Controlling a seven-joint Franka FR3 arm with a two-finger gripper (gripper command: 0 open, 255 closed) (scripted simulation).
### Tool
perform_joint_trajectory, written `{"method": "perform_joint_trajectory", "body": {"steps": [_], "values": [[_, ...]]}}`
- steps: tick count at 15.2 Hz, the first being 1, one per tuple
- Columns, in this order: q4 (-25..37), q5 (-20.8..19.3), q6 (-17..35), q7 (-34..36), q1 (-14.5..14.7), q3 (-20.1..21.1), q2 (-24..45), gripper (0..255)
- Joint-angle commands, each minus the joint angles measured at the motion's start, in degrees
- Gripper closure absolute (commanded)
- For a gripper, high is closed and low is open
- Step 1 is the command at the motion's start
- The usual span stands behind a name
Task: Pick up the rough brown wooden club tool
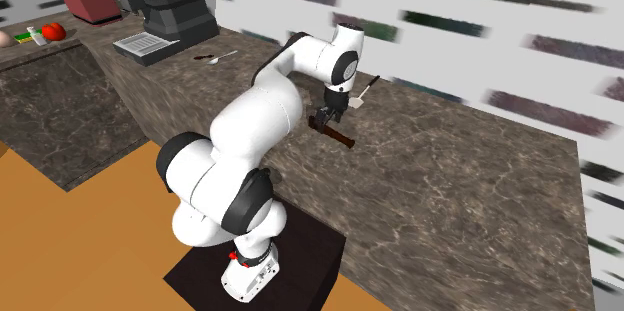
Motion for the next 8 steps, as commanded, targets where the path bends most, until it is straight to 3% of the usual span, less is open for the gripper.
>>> {"method": "perform_joint_trajectory", "body": {"steps": [1,6,7,8], "values": [[-1.5,-0.2,1.6,-0.9,0.1,-0.5,0.1,0],[-3.6,-0.4,3.5,-0.9,0.0,-0.8,-0.1,0],[-3.7,-0.4,3.5,-0.9,0.0,-0.8,-0.2,255],[-3.7,-0.4,3.5,-0.8,0.0,-0.8,-0.2,255]]}}
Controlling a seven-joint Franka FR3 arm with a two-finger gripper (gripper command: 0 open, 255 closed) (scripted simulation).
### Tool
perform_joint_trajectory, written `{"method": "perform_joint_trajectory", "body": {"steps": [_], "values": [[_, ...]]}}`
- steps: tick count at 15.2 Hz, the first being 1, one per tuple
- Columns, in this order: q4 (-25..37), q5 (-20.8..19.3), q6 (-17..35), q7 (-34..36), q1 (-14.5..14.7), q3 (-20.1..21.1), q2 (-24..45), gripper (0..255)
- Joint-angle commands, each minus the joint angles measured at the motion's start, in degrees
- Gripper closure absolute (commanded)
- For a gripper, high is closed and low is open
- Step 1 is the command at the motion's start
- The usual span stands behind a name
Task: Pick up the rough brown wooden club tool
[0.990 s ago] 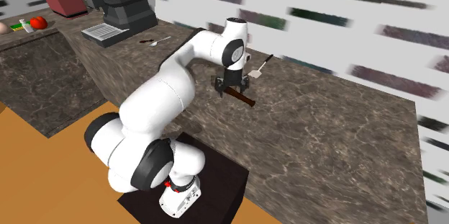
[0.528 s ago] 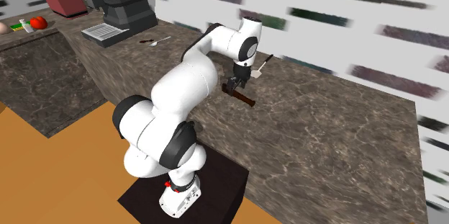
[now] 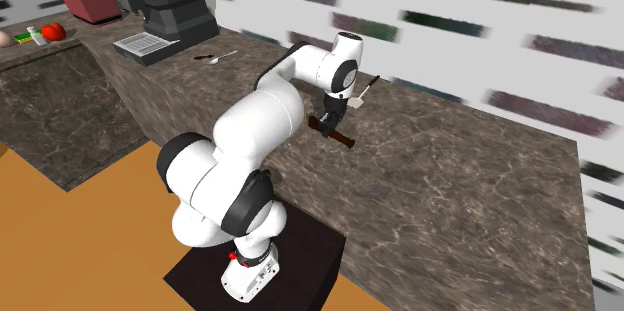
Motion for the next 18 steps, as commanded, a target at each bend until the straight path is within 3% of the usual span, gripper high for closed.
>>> {"method": "perform_joint_trajectory", "body": {"steps": [1,8,18], "values": [[-0.1,0.0,0.0,0.0,0.0,0.0,0.0,255],[0.0,0.0,0.1,-0.1,0.0,-0.1,0.1,255],[8.7,1.0,-7.3,-0.2,0.7,0.8,1.4,255]]}}
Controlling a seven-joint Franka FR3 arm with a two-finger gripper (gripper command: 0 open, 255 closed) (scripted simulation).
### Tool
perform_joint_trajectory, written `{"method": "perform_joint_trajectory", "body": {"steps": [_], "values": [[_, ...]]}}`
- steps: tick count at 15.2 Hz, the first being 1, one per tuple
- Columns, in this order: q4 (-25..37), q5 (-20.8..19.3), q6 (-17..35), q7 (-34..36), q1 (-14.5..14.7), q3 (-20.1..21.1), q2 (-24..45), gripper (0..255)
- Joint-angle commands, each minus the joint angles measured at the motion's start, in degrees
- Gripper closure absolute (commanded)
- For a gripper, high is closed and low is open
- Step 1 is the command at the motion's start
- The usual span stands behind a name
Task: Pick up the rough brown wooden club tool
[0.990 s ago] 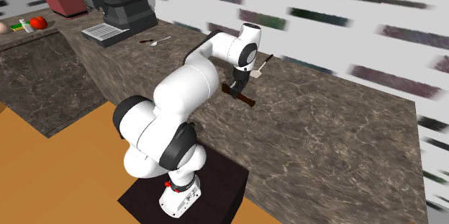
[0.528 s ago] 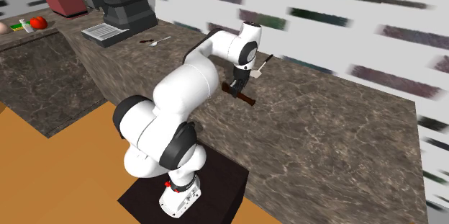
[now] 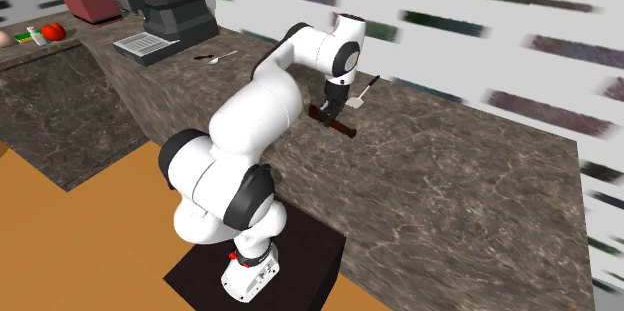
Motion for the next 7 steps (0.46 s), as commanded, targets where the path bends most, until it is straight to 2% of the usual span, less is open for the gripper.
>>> {"method": "perform_joint_trajectory", "body": {"steps": [1,7], "values": [[1.7,0.1,-1.5,-0.2,0.1,0.1,0.2,255],[5.8,0.6,-4.6,-0.4,0.4,0.2,1.2,255]]}}
